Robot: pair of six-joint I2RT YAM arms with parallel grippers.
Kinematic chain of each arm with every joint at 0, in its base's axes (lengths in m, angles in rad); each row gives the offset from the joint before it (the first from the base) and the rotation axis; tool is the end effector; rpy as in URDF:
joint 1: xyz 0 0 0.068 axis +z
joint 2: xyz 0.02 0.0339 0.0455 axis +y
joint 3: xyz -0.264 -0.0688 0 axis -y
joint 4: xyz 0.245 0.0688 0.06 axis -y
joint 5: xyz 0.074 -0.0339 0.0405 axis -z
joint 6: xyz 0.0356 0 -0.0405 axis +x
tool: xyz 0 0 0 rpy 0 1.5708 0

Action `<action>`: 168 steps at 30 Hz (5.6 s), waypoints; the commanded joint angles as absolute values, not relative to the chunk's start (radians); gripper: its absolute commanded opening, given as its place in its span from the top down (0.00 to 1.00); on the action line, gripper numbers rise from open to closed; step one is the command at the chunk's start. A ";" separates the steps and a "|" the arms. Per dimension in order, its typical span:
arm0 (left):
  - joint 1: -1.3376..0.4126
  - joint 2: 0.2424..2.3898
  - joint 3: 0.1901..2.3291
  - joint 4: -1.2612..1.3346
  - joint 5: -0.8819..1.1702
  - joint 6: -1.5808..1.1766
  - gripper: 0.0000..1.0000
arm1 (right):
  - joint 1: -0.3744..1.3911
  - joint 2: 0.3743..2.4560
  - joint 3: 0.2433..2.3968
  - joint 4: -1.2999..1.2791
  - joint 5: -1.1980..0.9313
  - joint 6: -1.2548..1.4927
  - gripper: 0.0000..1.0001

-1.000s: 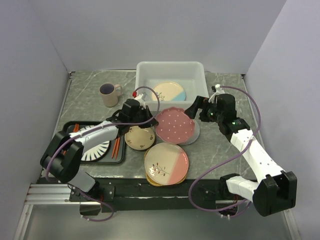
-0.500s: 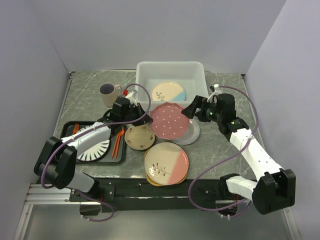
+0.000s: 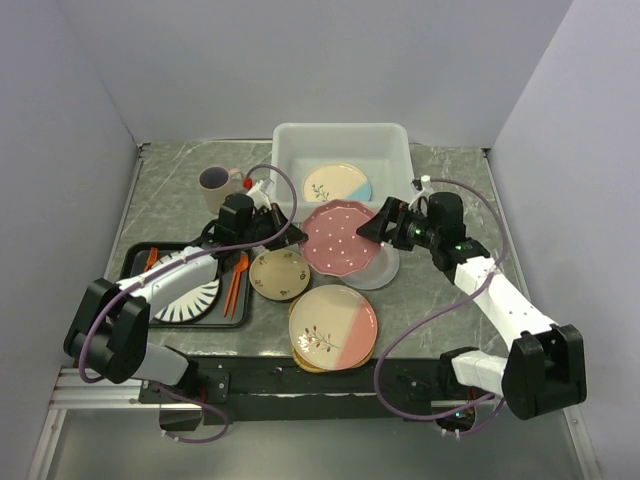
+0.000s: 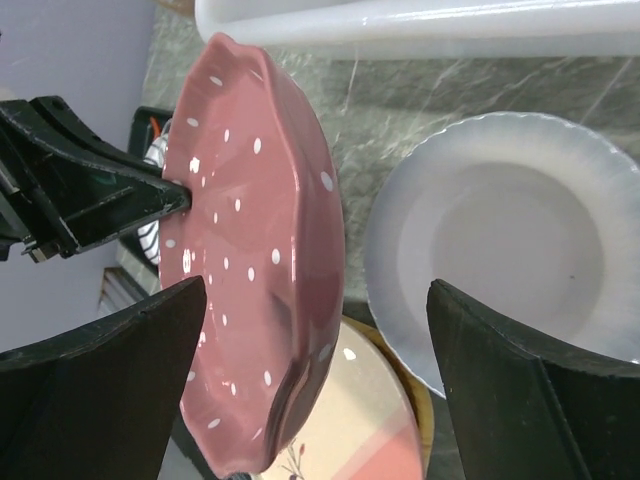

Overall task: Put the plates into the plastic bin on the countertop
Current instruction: Pick up the plate at the center of the board, then place the plate in the plastic bin.

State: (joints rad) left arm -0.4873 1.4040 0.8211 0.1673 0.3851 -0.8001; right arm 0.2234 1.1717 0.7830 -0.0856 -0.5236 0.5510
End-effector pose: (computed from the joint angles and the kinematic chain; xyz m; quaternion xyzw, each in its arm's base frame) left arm 0.2691 -0.1577 0.2459 -0.0249 0.8285 -0.4499 0.3325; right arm 0.2497 0.0750 0.2715 0.0013 0.8353 0.3946 0.3828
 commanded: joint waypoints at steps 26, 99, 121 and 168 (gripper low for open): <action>-0.485 1.328 0.811 0.374 0.460 -0.868 0.99 | 0.276 1.292 0.758 0.117 -0.689 0.669 0.30; -0.485 1.299 0.841 0.270 0.377 -0.784 0.01 | 0.284 1.292 0.787 0.120 -0.681 0.678 1.00; -0.399 1.272 0.798 0.293 0.416 -0.792 0.01 | 0.284 1.397 1.003 0.022 -0.683 0.632 1.00; -0.258 1.279 0.729 0.384 0.591 -0.792 0.01 | 0.204 2.069 1.962 -0.138 -0.726 0.729 1.00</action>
